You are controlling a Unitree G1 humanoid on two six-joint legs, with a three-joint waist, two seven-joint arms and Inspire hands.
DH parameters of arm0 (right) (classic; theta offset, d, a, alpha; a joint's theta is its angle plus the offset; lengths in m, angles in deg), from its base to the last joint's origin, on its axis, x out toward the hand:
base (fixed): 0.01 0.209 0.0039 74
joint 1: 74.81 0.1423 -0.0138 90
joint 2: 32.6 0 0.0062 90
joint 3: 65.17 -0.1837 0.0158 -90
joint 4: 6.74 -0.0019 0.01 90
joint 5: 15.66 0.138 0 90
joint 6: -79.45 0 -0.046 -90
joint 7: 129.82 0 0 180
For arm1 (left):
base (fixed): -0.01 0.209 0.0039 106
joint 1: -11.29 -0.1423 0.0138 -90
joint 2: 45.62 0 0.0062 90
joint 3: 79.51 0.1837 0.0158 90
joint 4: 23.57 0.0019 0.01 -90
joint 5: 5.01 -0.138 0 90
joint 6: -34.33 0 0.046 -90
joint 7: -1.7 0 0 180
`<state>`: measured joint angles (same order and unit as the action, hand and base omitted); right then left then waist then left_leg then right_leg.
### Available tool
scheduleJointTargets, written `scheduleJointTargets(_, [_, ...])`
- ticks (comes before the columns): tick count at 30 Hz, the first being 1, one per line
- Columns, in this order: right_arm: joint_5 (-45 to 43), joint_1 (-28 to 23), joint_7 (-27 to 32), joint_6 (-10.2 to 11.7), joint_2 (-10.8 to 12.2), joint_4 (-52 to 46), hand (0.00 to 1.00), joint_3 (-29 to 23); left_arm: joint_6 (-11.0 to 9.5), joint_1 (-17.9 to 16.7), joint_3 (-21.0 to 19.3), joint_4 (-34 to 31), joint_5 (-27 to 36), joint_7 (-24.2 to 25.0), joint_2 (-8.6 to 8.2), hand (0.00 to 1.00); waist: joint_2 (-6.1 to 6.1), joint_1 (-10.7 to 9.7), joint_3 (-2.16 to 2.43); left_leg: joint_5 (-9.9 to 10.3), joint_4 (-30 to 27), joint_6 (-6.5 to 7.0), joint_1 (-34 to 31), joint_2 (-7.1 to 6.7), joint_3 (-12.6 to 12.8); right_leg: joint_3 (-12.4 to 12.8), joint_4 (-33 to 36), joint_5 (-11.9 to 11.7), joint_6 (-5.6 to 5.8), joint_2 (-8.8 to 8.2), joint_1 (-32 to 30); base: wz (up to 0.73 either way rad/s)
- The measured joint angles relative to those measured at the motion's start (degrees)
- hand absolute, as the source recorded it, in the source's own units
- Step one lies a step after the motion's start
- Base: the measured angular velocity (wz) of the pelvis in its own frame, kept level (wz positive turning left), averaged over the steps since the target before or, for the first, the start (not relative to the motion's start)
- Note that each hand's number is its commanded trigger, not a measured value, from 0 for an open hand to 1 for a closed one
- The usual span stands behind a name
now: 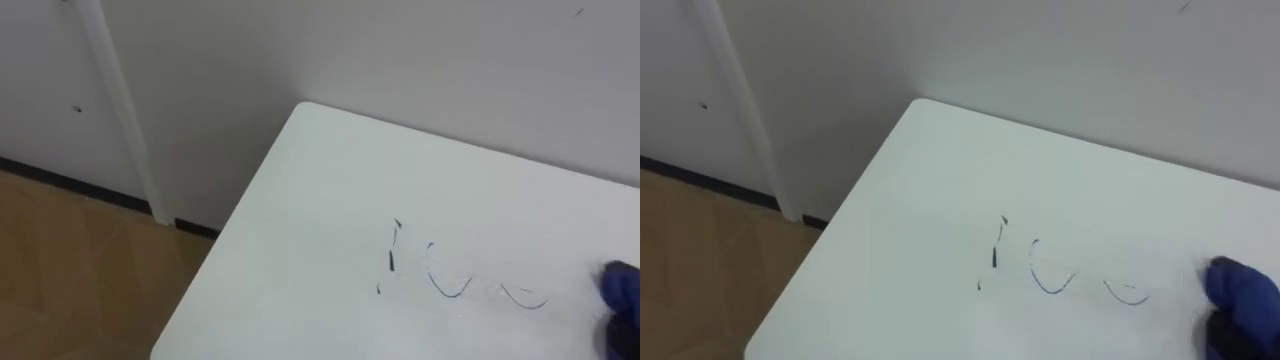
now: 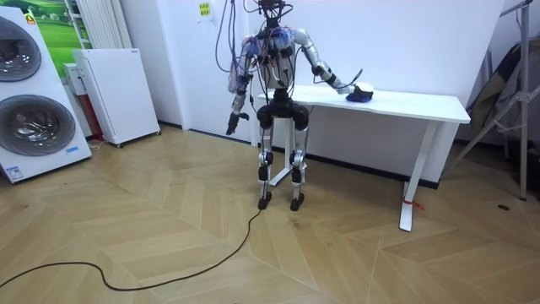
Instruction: Wipe table
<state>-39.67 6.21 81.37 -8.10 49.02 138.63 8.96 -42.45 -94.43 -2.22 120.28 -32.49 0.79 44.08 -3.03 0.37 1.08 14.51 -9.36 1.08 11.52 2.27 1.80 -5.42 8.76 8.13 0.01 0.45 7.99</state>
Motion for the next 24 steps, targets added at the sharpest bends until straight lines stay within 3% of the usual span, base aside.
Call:
scheduleJointTargets(4, [0.0,1.8,0.0,-1.5,0.6,-0.5,1.0,1.0,-0.6,1.7,2.9,-1.2,0.4,0.4,-0.27,0.0,0.06,-0.1,-0.07,0.1,-0.1,-0.17,0.3,0.03,1.2,0.7,0.1,-0.2,-0.3,0.35,0.3,-0.16])
scheduleJointTargets(6, [-0.9,2.8,0.0,-4.0,1.3,-2.1,1.0,1.7,-0.5,2.8,5.0,-1.2,0.5,0.4,-0.57,0.0,-0.02,0.1,-0.16,0.2,-0.2,-0.23,0.3,0.02,1.5,0.9,0.2,-0.3,-0.41,0.46,0.2,-0.18])
scheduleJointTargets(8, [-3.9,4.0,-0.1,-8.4,3.1,-6.5,1.0,4.0,0.1,4.1,7.8,-1.0,0.2,0.4,-1.41,0.0,0.19,1.6,-0.37,0.2,0.1,-0.34,0.9,0.28,2.4,2.9,0.6,-0.5,-0.73,1.13,-0.6,-0.5])
scheduleJointTargets(9, [-5.4,4.0,-0.3,-9.6,4.0,-8.4,1.0,5.2,0.3,4.6,8.5,-0.9,0.2,0.4,-1.61,0.0,0.24,2.2,-0.48,0.2,0.2,-0.34,0.9,0.33,2.4,3.5,1.0,-0.6,-0.8,1.39,-1.1,-0.74])
scheduleJointTargets(11, [-12.9,4.6,-3.2,-13.1,6.8,-18.6,1.0,12.7,0.8,6.6,10.7,-0.2,0.3,0.4,-2.1,0.0,0.34,4.3,-1.06,0.3,0.2,-0.4,0.5,0.63,1.8,3.4,1.1,-1.5,-1.32,2.07,-2.7,-0.75])
scheduleJointTargets(12, [-15.7,4.7,-4.4,-13.9,7.7,-21.7,1.0,15.1,0.9,7.2,11.1,-0.2,0.2,0.4,-2.27,0.0,0.28,4.5,-1.11,0.3,0.2,-0.47,0.0,0.69,1.3,3.1,1.0,-1.6,-1.45,2.15,-3.1,-0.36])
scheduleJointTargets(13, [-21.1,4.7,-6.3,-14.6,9.1,-27.3,1.0,20.2,1.1,8.4,11.2,-0.2,0.2,0.3,-2.97,0.0,0.24,4.8,-1.48,0.3,0.2,-0.52,-0.4,0.71,1.0,2.4,1.0,-1.7,-1.57,2.15,-3.5,0.04])
scheduleJointTargets(14, [-25.6,5.3,-8.1,-14.8,10.0,-31.0,1.0,24.9,1.4,9.3,11.8,-0.2,0.2,0.2,-3.73,0.0,0.4,5.2,-1.61,0.3,0.2,-0.59,-0.5,0.74,0.5,2.0,0.9,-1.7,-1.65,2.17,-3.5,0.15])
scheduleJointTargets(17, [-30.0,8.3,-12.0,-14.6,11.1,-34.7,1.0,32.5,1.8,9.4,14.0,-1.7,0.3,0.1,-4.23,0.0,0.77,7.3,-1.72,0.3,0.1,-0.65,-1.2,0.8,-0.8,1.1,0.7,-1.4,-1.72,2.18,-3.6,0.24])
scheduleJointTargets(21, [-29.7,9.8,-12.3,-14.0,11.0,-34.0,1.0,32.6,3.2,6.9,14.1,-3.8,0.6,-0.1,-4.0,0.0,1.35,7.9,-1.66,0.2,-0.2,-0.64,-2.4,0.56,-2.4,-1.2,0.6,-1.0,-1.51,1.58,-4.0,0.31])
scheduleJointTargets(24, [-27.3,9.1,-7.6,-10.2,10.4,-30.3,1.0,30.7,3.1,5.1,13.7,-3.4,0.2,-0.1,-3.69,0.0,1.97,6.7,-1.14,0.2,-0.3,-0.63,-2.3,0.3,-2.6,-2.1,-0.5,-0.9,-1.47,1.19,-2.9,0.22])
